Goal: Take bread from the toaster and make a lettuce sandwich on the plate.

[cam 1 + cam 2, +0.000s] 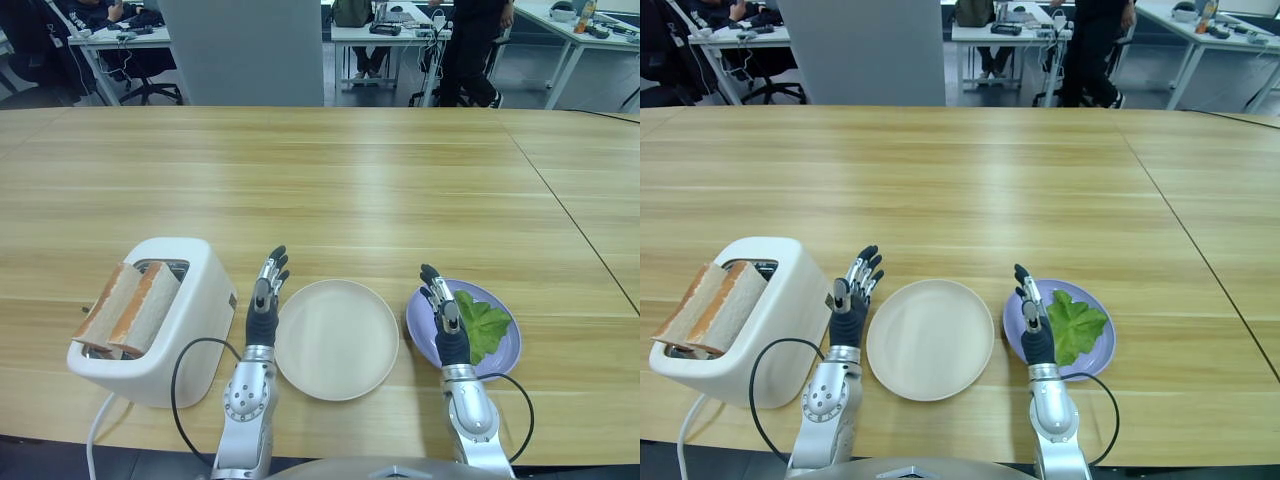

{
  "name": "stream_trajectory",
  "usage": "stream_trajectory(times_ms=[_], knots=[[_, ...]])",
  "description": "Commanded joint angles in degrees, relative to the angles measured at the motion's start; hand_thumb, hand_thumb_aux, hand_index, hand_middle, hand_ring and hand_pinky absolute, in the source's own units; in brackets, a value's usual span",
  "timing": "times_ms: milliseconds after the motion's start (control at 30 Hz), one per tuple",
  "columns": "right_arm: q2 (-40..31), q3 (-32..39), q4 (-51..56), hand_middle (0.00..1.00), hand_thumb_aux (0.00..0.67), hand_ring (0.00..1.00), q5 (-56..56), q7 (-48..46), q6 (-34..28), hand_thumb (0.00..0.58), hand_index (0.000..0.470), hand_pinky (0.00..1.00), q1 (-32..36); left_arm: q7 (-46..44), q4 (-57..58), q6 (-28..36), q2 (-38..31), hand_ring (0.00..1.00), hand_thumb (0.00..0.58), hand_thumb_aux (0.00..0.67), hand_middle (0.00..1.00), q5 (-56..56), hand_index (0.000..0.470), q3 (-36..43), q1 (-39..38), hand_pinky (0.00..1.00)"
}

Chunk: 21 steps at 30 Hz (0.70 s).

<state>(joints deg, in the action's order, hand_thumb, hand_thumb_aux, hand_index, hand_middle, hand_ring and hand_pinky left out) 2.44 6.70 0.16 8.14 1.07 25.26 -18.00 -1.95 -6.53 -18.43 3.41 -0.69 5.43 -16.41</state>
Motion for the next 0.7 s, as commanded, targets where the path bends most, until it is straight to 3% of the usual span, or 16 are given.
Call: stream_trajectory(times_ms=[33,233,400,533,700], knots=[[-0.38,-0.23,0.85,0.00,0.000,0.00,-0.49,0.17,-0.62,0.000,0.000,0.00,0.39,0.95,-1.87,1.02,-0.58,0.00,0.000,0.000,0.00,3.60,0.000,1.25,-0.82,0.00],[-1.49,0.34,2.77,0.00,0.000,0.00,0.19,-0.17,-1.01,0.000,0.000,0.00,0.14,0.46,-24.96,11.04,-8.27,0.00,0.000,0.000,0.00,23.80,0.000,-1.67,-5.77,0.00],[-2.19,0.78,3.42,0.00,0.000,0.00,0.41,-0.23,-1.01,0.000,0.000,0.00,-0.54,-2.33,-37.84,19.42,-15.21,0.00,0.000,0.000,0.00,40.23,0.000,-12.14,-8.09,0.00],[-1.92,1.70,2.41,0.00,0.000,0.00,0.60,0.09,-0.60,0.000,0.000,0.00,-2.58,-4.59,-42.76,21.91,-22.47,0.00,0.000,0.000,0.00,43.29,0.000,-26.36,-7.66,0.00],[-2.00,1.84,1.63,0.00,0.000,0.00,0.75,0.87,-0.34,0.000,0.000,0.00,-4.33,-8.04,-36.89,22.96,-31.21,0.00,0.000,0.000,0.00,41.17,0.000,-44.59,-11.93,0.00]])
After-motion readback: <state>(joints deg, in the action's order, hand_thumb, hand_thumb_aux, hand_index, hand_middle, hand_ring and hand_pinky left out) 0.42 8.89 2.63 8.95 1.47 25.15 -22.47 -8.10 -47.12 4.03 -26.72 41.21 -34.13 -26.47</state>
